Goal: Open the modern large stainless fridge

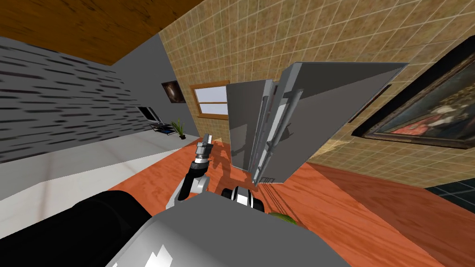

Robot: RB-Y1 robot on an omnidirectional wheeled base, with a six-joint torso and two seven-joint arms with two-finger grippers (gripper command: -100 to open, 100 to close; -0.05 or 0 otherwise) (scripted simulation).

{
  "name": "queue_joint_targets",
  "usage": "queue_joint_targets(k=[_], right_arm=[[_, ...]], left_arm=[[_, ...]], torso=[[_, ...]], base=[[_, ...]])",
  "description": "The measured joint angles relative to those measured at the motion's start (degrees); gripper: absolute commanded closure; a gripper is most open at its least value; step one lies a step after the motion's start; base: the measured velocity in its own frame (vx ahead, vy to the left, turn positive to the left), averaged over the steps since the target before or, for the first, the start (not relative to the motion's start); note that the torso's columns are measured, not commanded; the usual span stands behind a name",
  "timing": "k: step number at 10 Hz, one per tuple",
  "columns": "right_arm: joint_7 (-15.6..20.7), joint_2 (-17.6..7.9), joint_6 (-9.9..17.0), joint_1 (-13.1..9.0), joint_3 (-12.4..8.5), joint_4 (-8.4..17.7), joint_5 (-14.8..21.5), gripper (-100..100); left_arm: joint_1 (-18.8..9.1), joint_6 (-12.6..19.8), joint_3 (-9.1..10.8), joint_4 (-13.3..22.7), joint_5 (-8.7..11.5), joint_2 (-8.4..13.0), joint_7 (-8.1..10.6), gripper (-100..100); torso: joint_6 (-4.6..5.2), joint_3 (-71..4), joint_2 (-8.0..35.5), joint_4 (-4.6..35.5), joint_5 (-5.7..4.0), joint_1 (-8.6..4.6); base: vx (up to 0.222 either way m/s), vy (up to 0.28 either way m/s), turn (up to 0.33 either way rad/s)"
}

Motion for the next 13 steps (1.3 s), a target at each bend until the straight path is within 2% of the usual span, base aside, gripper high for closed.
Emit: queue_joint_targets(k=[7, 13], right_arm=[[2.0, -0.1, 2.5, -0.1, -1.2, -0.7, 1.3, -100], [3.8, -0.1, 4.5, -0.3, -0.5, -1.4, 2.2, -100]], left_arm=[[0.0, 0.0, 0.00, 0.0, 0.0, 0.0, 0.00, 0], [0.0, 0.0, 0.00, 0.0, 0.0, 0.0, 0.00, 0]], torso=[[0.00, -0.1, -0.2, -0.1, -0.04, -0.12], [0.01, 0.0, 0.0, 0.0, 0.00, 0.03]], base=[[0.098, 0.234, 0.028], [0.065, 0.206, 0.023]])
